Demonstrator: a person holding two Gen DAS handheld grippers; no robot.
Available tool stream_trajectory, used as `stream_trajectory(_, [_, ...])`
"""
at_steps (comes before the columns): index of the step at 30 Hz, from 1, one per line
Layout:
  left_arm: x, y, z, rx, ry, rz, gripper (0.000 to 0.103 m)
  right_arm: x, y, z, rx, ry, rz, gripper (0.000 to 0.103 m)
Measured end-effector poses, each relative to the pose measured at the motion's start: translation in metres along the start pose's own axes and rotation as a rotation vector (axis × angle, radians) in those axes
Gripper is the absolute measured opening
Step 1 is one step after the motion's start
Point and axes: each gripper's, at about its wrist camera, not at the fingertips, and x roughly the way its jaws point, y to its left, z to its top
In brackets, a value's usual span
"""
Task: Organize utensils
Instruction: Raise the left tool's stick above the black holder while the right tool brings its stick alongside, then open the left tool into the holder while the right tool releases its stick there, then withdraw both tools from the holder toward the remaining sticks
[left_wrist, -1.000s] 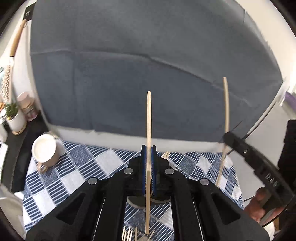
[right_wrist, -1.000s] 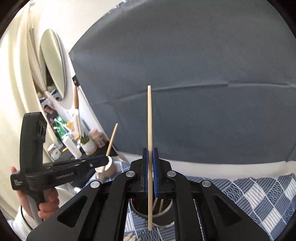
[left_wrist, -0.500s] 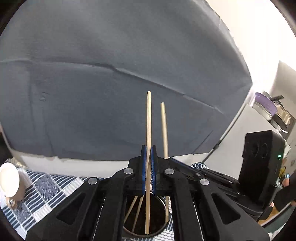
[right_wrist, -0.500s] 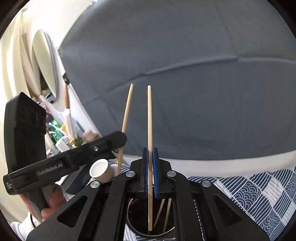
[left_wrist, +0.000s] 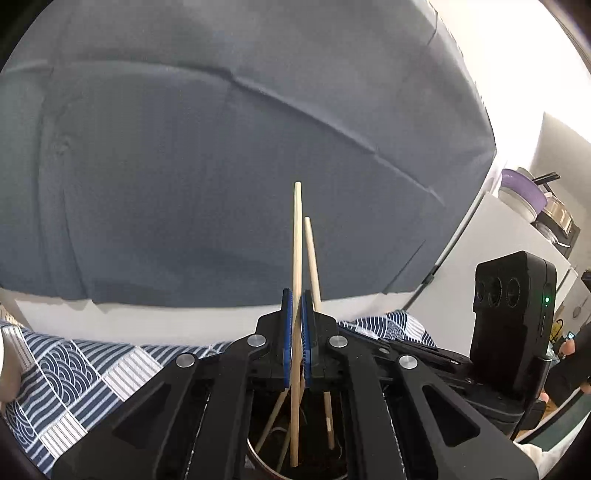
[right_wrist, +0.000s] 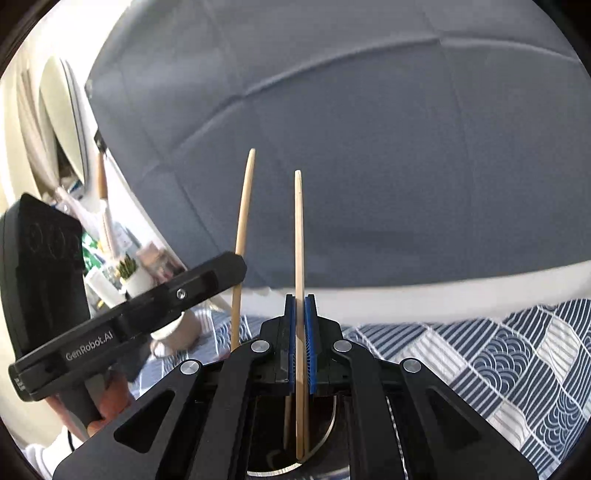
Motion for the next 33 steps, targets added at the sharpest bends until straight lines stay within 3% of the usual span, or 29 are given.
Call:
stream_trajectory(8, [-0.009,-0.006,-0.016,0.016,0.047,0.043,0.005,-0.009,0.004,-0.013,-0.02,0.04,0.001,0.006])
stream_trajectory(12, [-0.025,-0.009,-0.02,0.014,0.047,0.079,0.006,-0.018,0.011,-0.015,-0.06,0.05,-0.005,0.009])
stream_trajectory(14, [-0.033,-0.014,-0.021,0.015,0.044,0.1,0.011,-0.024,0.014,-0.017,-0.074,0.057,-0.023,0.014])
stream_trajectory(16, [-0.044,-0.017,-0.022,0.013,0.034,0.117,0.029,-0.032,0.017,-0.02,-0.092,0.054,-0.029,0.038])
stream_trajectory(17, [-0.047,-0.019,-0.023,0.012,0.032,0.124,0.035,-0.039,0.02,-0.021,-0.105,0.048,-0.041,0.044])
stream_trajectory(19, [-0.06,-0.025,-0.024,0.012,0.019,0.151,0.058,-0.051,0.024,-0.024,-0.13,0.031,-0.052,0.058])
stream_trajectory(21, [-0.074,-0.029,-0.028,0.014,0.008,0.182,0.066,-0.065,0.027,-0.027,-0.155,0.027,-0.05,0.062])
stream_trajectory(24, [-0.091,-0.036,-0.032,0.009,0.006,0.236,0.076,-0.088,0.03,-0.032,-0.186,0.004,-0.063,0.087])
stream_trajectory(28, [-0.117,-0.045,-0.044,-0.019,0.026,0.291,0.09,-0.123,0.033,-0.042,-0.205,-0.056,-0.087,0.094])
stream_trajectory(33, [-0.144,-0.053,-0.065,-0.06,0.047,0.362,0.097,-0.155,0.036,-0.055,-0.214,-0.115,-0.14,0.095])
